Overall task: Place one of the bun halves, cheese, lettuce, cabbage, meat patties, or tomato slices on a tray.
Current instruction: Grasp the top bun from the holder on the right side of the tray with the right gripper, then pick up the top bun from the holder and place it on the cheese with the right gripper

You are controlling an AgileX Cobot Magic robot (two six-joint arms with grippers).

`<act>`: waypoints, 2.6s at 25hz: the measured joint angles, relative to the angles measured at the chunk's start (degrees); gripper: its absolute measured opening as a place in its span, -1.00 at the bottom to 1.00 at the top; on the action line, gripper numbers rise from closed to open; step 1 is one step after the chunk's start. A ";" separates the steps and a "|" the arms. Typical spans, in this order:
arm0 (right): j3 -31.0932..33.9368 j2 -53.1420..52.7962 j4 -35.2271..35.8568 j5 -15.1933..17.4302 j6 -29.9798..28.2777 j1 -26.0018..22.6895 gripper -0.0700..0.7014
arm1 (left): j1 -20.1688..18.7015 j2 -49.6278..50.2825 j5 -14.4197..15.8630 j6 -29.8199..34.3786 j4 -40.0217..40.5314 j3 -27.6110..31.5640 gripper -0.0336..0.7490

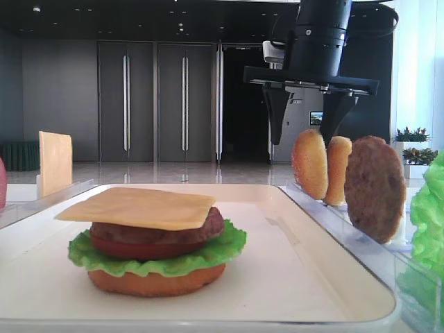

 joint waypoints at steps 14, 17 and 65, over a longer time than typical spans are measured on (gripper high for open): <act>0.00 -0.05 -0.88 -0.47 0.05 -0.17 -0.30 | 0.00 0.00 0.00 0.00 0.00 0.00 -0.56; 0.00 -0.73 -0.88 0.25 0.05 0.06 -0.30 | 0.00 0.00 0.00 0.00 0.00 0.00 -0.56; 27.85 -41.90 -0.84 4.33 8.98 15.52 -0.31 | 0.00 0.00 0.00 0.00 0.00 0.00 -0.56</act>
